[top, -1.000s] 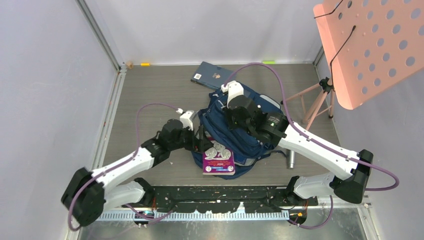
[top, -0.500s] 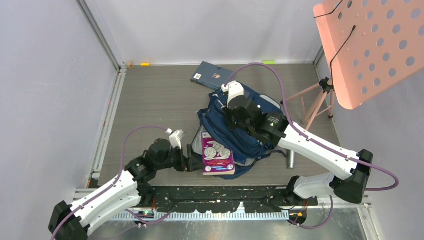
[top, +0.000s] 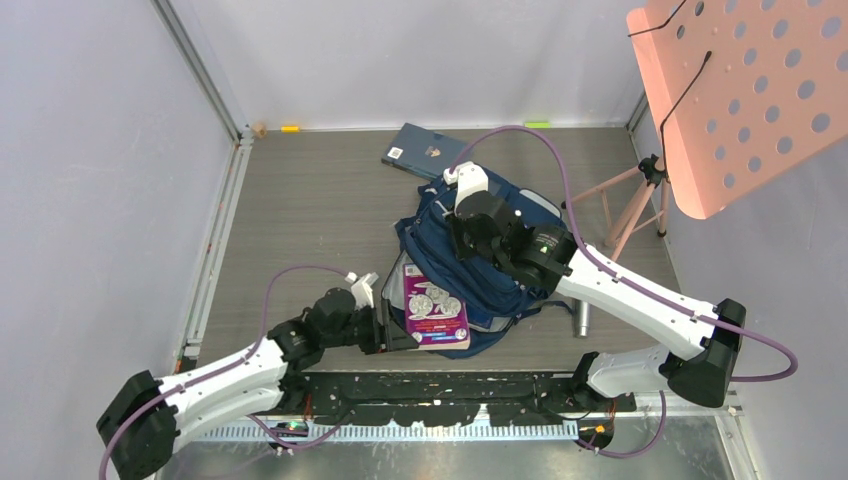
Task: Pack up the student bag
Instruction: Place the book in the student bag.
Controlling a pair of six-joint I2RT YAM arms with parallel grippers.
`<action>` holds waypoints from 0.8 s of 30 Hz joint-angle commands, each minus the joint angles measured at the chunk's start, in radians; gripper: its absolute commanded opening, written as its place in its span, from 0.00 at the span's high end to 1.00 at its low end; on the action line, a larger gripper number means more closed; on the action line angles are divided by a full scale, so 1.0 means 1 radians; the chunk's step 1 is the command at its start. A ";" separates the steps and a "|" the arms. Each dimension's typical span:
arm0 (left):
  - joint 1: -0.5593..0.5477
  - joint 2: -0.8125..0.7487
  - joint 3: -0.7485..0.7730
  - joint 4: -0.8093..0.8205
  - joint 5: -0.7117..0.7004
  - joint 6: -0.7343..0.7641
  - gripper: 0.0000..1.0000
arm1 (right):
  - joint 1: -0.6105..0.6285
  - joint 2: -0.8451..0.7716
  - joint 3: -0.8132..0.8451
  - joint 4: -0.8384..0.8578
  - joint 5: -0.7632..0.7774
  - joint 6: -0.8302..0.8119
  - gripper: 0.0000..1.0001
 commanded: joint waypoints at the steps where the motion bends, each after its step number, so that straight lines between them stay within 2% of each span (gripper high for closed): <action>1: -0.017 0.068 0.017 0.173 -0.012 -0.019 0.48 | 0.006 -0.066 0.024 0.140 0.036 0.022 1.00; 5: -0.026 0.101 0.020 0.204 -0.012 -0.025 0.63 | 0.006 -0.075 0.018 0.139 0.044 0.021 0.99; 10: -0.039 0.089 0.025 0.213 -0.037 -0.049 0.99 | 0.006 -0.078 0.014 0.137 0.048 0.018 1.00; 16: -0.039 0.099 0.069 0.241 -0.140 -0.002 1.00 | 0.006 -0.074 0.012 0.143 0.047 0.018 0.99; 24: -0.036 0.383 0.244 0.395 -0.166 0.095 1.00 | 0.006 -0.061 0.012 0.148 0.023 0.026 0.99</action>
